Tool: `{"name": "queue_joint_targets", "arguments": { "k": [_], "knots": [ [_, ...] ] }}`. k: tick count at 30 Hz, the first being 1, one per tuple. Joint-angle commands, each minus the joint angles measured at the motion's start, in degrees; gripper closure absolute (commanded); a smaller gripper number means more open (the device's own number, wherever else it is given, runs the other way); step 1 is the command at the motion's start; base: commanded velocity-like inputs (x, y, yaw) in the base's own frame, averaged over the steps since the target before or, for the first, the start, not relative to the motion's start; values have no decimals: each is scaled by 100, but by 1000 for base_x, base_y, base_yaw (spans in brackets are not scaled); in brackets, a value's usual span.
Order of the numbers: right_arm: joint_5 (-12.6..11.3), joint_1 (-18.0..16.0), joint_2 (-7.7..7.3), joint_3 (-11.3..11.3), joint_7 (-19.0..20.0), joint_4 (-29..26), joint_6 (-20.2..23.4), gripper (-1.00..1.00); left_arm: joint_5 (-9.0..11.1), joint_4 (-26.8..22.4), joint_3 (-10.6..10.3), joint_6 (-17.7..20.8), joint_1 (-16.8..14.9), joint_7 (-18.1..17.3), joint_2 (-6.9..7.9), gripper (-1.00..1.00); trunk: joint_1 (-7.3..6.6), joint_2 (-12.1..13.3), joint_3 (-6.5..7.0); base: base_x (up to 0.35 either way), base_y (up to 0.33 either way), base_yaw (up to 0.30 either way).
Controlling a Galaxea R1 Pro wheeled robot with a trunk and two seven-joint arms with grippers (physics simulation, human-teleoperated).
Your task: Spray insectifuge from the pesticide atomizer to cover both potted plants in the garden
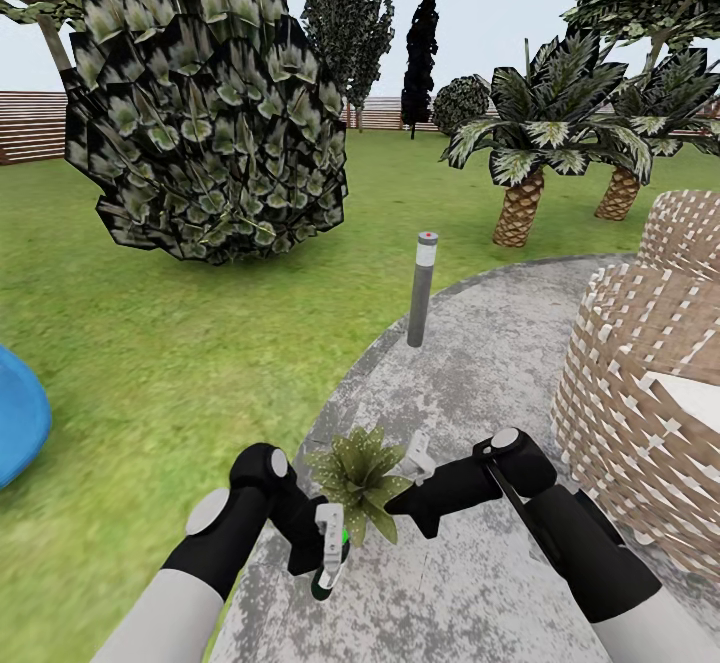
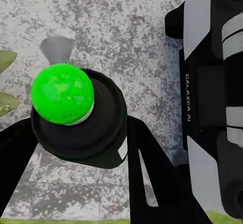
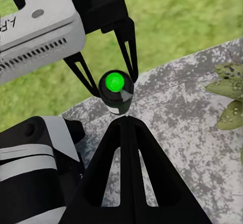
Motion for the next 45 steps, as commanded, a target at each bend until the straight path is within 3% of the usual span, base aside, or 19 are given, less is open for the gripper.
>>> {"name": "queue_joint_targets", "arguments": {
  "k": [1, 11, 22, 27, 36, 45],
  "knots": [
    [55, -5, -1, 3, 46, -7, 32, 100, -28, -6, -16, 63, -5, -31, -2, 100, 0, -3, -5, 0, 0, 0],
    [49, -5, 0, 11, 46, -6, 32, 100, -23, -9, -369, 252, -76, -31, -2, 100, 0, -3, -5, 0, 0, 0],
    [53, -5, 0, 12, 46, -6, 32, 100, -20, -15, -429, 427, -277, -31, -9, 100, 0, -3, -5, 0, 0, 0],
    [54, -5, 0, 12, 46, -6, 32, 100, -13, -15, -743, 488, -279, -31, -10, 100, 0, -3, -5, 0, 0, 0],
    [51, -5, 0, 13, 46, -6, 32, 100, -11, -273, -782, 627, -293, -37, -19, 100, 0, -3, -5, 0, 0, 0],
    [57, -5, 0, 12, 46, -7, 32, 100, -1, -331, -1035, 718, -297, -40, -19, 100, 0, -3, -5, 0, 0, 0]
  ]
}}
